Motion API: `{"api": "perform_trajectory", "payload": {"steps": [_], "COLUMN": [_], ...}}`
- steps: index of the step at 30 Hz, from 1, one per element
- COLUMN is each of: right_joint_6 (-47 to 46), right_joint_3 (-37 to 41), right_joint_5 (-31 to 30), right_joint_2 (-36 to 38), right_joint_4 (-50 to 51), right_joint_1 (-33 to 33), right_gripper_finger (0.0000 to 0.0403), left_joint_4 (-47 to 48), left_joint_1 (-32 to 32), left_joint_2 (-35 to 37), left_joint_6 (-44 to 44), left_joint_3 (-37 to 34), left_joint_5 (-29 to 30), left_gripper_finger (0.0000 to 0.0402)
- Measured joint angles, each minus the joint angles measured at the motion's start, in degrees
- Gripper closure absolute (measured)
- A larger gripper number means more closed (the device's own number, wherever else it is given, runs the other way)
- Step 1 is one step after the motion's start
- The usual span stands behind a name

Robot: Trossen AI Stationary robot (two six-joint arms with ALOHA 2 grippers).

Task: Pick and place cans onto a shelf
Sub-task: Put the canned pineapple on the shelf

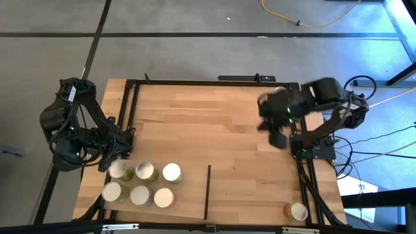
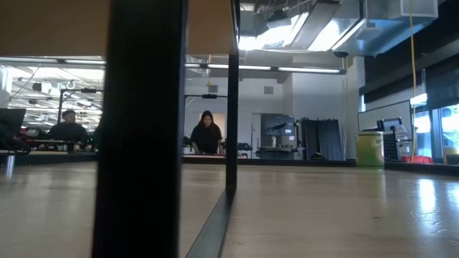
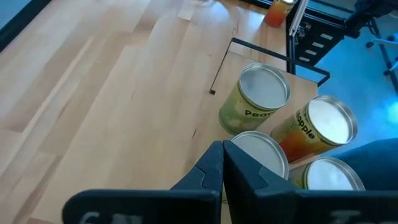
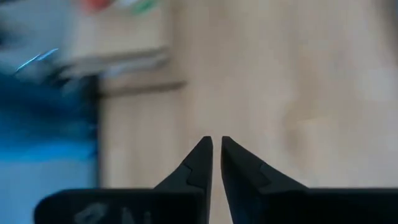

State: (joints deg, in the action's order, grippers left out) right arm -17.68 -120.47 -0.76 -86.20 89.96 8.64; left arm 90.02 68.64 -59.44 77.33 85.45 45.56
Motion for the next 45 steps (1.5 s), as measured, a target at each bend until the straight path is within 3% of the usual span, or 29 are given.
{"api": "perform_trajectory", "payload": {"steps": [8,11,15,25,30,37,45], "right_joint_6": [-11.9,-11.7,-8.8,-13.7,-16.4,-17.3,-15.9], "right_joint_3": [15.0,20.6,26.4,38.4,43.4,45.8,45.4], "right_joint_5": [25.0,34.0,41.2,41.8,41.8,41.8,40.7], "right_joint_2": [5.2,6.1,6.3,6.0,6.0,6.0,6.0], "right_joint_4": [0.2,0.1,0.1,-7.7,-13.4,-23.5,-24.5], "right_joint_1": [11.8,16.3,21.1,23.4,23.6,25.5,27.4], "right_gripper_finger": [0.0366,0.0366,0.0366,0.0366,0.0366,0.0366,0.0396], "left_joint_4": [-0.1,-0.1,-0.1,-2.7,-2.7,-2.7,-2.7], "left_joint_1": [0.0,0.0,0.0,0.0,0.0,0.0,0.0], "left_joint_2": [0.1,0.1,0.2,0.2,0.2,0.2,0.2], "left_joint_6": [4.2,4.6,4.2,3.5,3.5,3.2,3.2], "left_joint_3": [0.0,0.0,0.0,0.0,0.0,0.0,0.0], "left_joint_5": [2.2,4.5,3.8,4.4,2.0,1.2,1.5], "left_gripper_finger": [0.0402,0.0402,0.0402,0.0402,0.0402,0.0402,0.0401]}}
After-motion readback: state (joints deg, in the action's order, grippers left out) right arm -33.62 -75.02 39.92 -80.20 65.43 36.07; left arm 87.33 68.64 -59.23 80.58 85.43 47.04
